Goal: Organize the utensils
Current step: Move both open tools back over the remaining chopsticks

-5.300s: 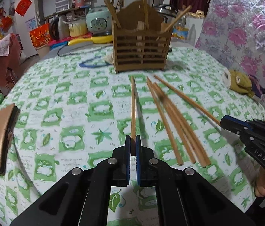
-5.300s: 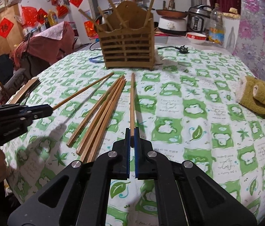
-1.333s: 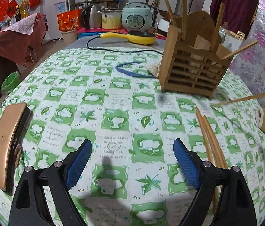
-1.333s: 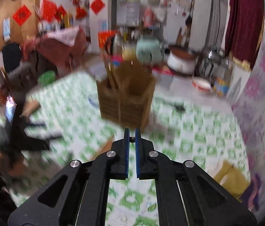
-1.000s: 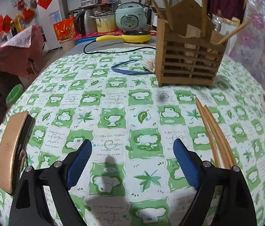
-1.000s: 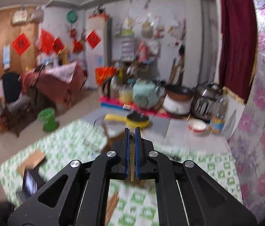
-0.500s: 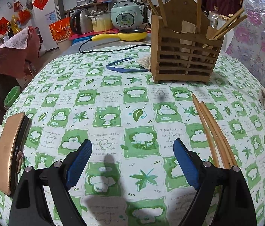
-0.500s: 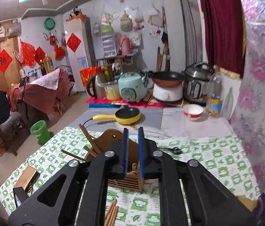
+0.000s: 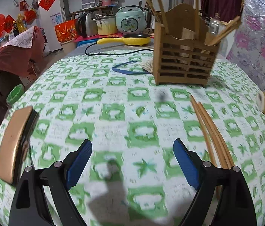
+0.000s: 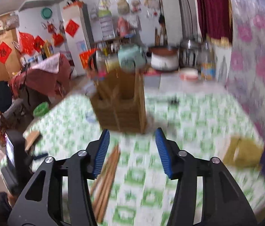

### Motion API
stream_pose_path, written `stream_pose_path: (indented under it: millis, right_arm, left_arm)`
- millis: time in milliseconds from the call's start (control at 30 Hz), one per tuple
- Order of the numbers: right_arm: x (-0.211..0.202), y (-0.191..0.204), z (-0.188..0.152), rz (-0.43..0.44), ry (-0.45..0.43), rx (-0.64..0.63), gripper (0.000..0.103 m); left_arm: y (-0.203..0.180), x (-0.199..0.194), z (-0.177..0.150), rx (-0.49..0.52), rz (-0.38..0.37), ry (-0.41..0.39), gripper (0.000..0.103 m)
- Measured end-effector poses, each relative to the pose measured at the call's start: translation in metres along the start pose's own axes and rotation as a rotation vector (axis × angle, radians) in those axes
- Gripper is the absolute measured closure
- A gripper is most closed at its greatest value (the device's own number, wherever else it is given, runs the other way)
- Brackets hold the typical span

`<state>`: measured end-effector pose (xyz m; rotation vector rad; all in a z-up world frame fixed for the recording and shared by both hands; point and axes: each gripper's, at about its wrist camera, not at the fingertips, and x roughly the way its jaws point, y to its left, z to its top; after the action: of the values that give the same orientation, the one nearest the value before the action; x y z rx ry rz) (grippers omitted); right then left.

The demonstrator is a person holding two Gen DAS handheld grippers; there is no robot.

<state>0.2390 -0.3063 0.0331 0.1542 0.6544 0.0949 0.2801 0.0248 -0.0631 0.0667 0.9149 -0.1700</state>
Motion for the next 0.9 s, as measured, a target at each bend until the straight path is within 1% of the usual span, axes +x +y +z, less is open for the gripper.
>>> stream_pose_path:
  millis: [33,133,167,233,300,333,367,433,533,633,800,867,900]
  right_arm:
    - [0.005,-0.002,-0.018,0.001,0.036,0.005,0.048]
    - [0.017,-0.006,-0.061,-0.016,0.117,-0.018,0.042]
    - [0.019,-0.006,-0.070,-0.018,0.133,-0.029,0.039]
    - [0.021,-0.008,-0.086,-0.027,0.149,-0.042,0.034]
    - [0.022,-0.014,-0.095,-0.034,0.163,-0.028,0.030]
    - [0.021,-0.019,-0.096,-0.017,0.167,-0.004,0.029]
    - [0.019,-0.021,-0.099,-0.009,0.161,0.014,0.026]
    - [0.019,-0.031,-0.099,0.011,0.158,0.059,0.023]
    - [0.025,-0.037,-0.098,0.048,0.190,0.103,0.022]
    - [0.027,-0.037,-0.099,0.071,0.198,0.110,0.022]
    - [0.027,-0.037,-0.101,0.083,0.199,0.117,0.020]
    - [0.027,-0.037,-0.101,0.082,0.202,0.121,0.020]
    - [0.027,-0.036,-0.101,0.079,0.203,0.118,0.020]
  left_arm:
    - [-0.002,-0.004,-0.006,0.005,0.002,0.007,0.016]
    - [-0.007,-0.018,-0.017,0.023,-0.002,-0.021,0.016]
    - [-0.009,-0.023,-0.022,0.029,-0.017,-0.024,0.016]
    - [-0.015,-0.028,-0.030,0.055,-0.064,-0.006,0.015]
    - [-0.023,-0.031,-0.034,0.085,-0.103,0.004,0.015]
    - [-0.028,-0.031,-0.036,0.103,-0.117,0.008,0.015]
    - [-0.035,-0.031,-0.038,0.134,-0.129,0.017,0.015]
    - [-0.045,-0.030,-0.041,0.178,-0.128,0.023,0.015]
    - [-0.061,-0.026,-0.046,0.267,-0.150,0.046,0.015]
    - [-0.074,-0.021,-0.049,0.330,-0.162,0.066,0.015]
    - [-0.085,-0.011,-0.050,0.392,-0.157,0.102,0.011]
    - [-0.083,-0.005,-0.048,0.385,-0.138,0.116,0.006]
    - [-0.081,-0.004,-0.046,0.374,-0.127,0.114,0.006]
